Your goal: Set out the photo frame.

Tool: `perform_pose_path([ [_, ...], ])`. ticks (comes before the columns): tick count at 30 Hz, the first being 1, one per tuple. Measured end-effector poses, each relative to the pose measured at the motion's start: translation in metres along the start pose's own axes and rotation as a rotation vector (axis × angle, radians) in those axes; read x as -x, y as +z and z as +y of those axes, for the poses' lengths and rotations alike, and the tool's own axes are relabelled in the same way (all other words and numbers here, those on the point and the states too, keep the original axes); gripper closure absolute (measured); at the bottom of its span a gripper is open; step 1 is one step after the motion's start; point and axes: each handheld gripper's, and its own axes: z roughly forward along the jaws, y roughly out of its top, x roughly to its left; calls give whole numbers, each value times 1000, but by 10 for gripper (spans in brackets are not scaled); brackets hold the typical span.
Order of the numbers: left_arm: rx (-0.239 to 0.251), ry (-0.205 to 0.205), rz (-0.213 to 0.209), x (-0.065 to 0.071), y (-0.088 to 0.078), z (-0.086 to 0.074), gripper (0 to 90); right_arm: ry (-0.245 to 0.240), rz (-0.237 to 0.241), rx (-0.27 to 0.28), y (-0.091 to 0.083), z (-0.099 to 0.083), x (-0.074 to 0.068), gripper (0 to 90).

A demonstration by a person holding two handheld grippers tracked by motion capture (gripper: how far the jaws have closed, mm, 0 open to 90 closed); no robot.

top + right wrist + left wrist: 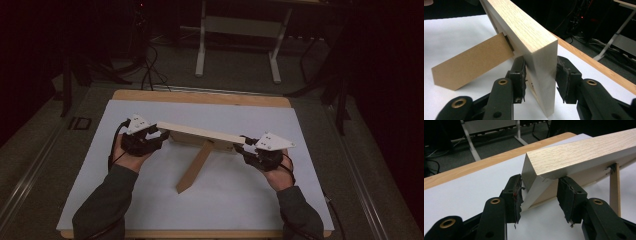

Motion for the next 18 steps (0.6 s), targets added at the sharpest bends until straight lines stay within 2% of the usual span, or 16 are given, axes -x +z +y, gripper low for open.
perform_pose_path([
  [6, -5, -29, -6, -5, 6, 4, 581, -17, 7, -3, -2, 1, -4, 624],
  [18, -24, -46, 7, -10, 15, 12, 600, -44, 30, -4, -7, 3, -15, 648],
])
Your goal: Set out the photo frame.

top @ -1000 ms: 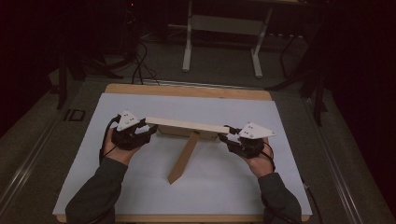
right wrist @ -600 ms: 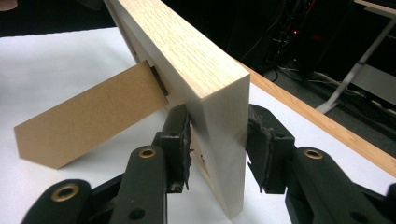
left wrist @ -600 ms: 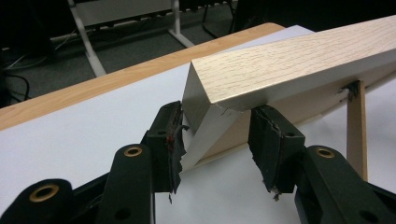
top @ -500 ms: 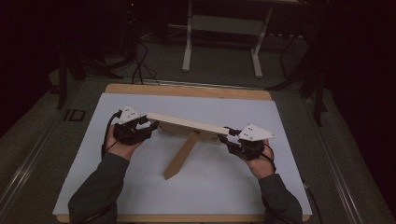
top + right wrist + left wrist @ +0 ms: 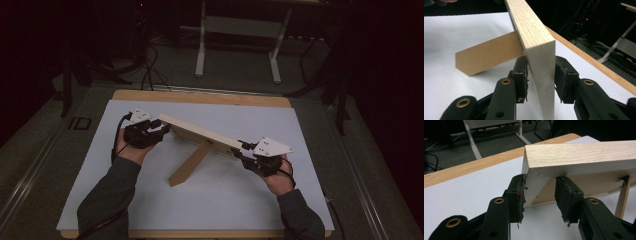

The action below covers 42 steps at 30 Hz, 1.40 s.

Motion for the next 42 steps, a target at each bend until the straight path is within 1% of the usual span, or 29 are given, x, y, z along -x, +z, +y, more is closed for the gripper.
perform_pose_path([
  [3, -10, 1, 2, -1, 3, 3, 601, -4, 9, 2, -1, 0, -2, 652],
  [15, -27, -28, 1, -7, 17, 12, 600, -13, 35, 6, -1, 3, -11, 672],
  [20, -40, -29, 3, -9, 21, 17, 600, -18, 47, 12, -1, 4, -17, 675],
  [23, -41, -38, 3, -10, 25, 19, 604, -31, 59, 14, 0, 6, -21, 676],
  [27, -43, -40, -6, -10, 28, 21, 618, -38, 73, 15, 1, 8, -26, 677],
  [30, -53, -29, -17, -6, 33, 24, 618, -45, 91, 18, 4, 10, -32, 680],
  [35, -43, -32, -38, 1, 36, 28, 619, -53, 120, 30, 8, 15, -41, 688],
  [40, -41, -23, -69, 8, 37, 30, 620, -59, 121, 34, 11, 18, -46, 682],
  [42, -49, -12, -78, 10, 37, 31, 620, -59, 125, 36, 12, 19, -48, 675],
])
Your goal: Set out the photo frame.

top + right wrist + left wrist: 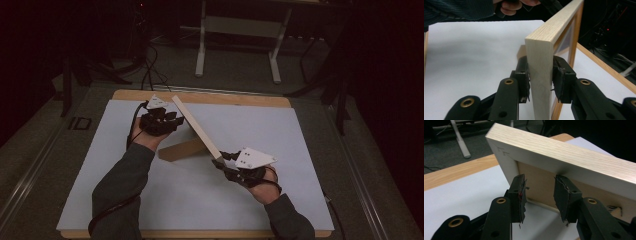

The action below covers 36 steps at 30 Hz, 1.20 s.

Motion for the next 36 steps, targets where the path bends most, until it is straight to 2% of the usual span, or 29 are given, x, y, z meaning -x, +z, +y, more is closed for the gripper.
perform_pose_path([
  [5, -10, 16, -20, 5, 0, 0, 625, -3, 19, 2, 6, 4, -5, 650],
  [10, -8, 5, -34, 6, 1, -1, 650, -2, 52, 6, 11, 8, -10, 628],
  [14, 13, -7, -36, 6, -1, 1, 676, 2, 92, 14, 14, 10, -12, 610],
  [17, 13, -9, -38, 7, -2, 2, 696, 34, 129, 32, 15, 11, -10, 609],
  [21, 25, -20, -49, 5, -3, 2, 697, 48, 155, 37, 16, 10, -7, 601],
  [22, 27, -21, -52, 5, -3, 2, 697, 58, 182, 48, 13, 9, -5, 586],
  [24, 28, -24, -54, 4, -3, 2, 694, 61, 189, 66, 7, 6, -2, 570],
  [26, 26, -22, -52, 4, -3, 2, 692, 84, 202, 96, 0, 4, 3, 575],
  [29, 26, -24, -56, 4, -3, 1, 695, 120, 210, 130, -10, 3, 13, 670],
  [30, 26, -24, -56, 4, -3, 1, 702, 120, 210, 130, -10, 3, 13, 670],
  [31, 25, -23, -56, 5, -2, 1, 702, 131, 190, 135, -12, 2, 16, 727],
  [32, 27, -23, -58, 6, -2, 0, 723, 152, 141, 104, -12, 2, 20, 822],
  [33, 25, -22, -61, 7, -2, 0, 733, 151, 120, 89, -10, 2, 20, 856],
  [34, 26, -23, -62, 8, -1, 0, 747, 154, 105, 68, -7, 2, 21, 891],
  [36, 26, -18, -67, 9, -2, 0, 781, 152, 98, 50, -1, 2, 19, 896],
])
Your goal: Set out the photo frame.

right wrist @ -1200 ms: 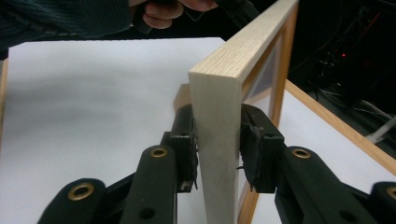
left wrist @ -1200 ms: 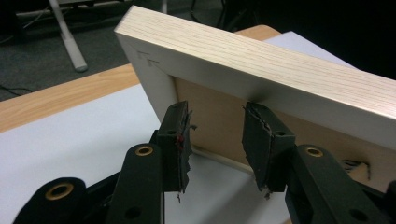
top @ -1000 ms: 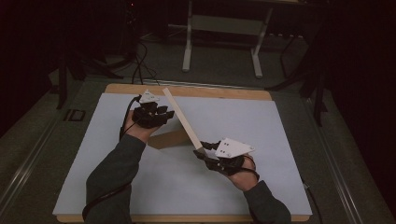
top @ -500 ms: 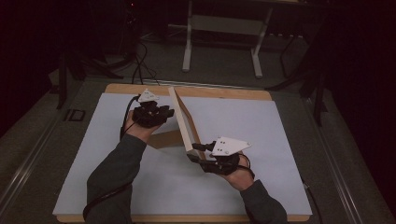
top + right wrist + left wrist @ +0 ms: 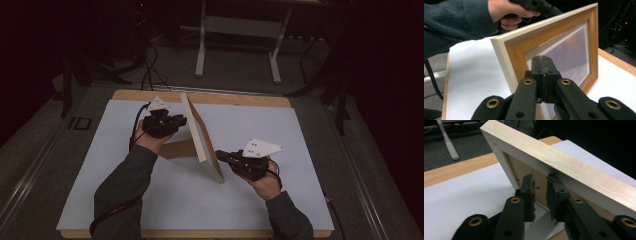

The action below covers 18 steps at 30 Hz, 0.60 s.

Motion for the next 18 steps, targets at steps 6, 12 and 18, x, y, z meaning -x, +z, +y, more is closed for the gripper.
perform_pose_path([
  [6, -3, 10, -11, 4, 0, 2, 900, -27, 2, -38, 19, 2, -9, 897],
  [12, -24, 8, -17, 6, 2, 4, 900, -29, 16, -41, 24, 6, -13, 898],
  [18, -40, 16, -35, 10, 8, 6, 900, -38, 31, -38, 29, 8, -18, 898],
])
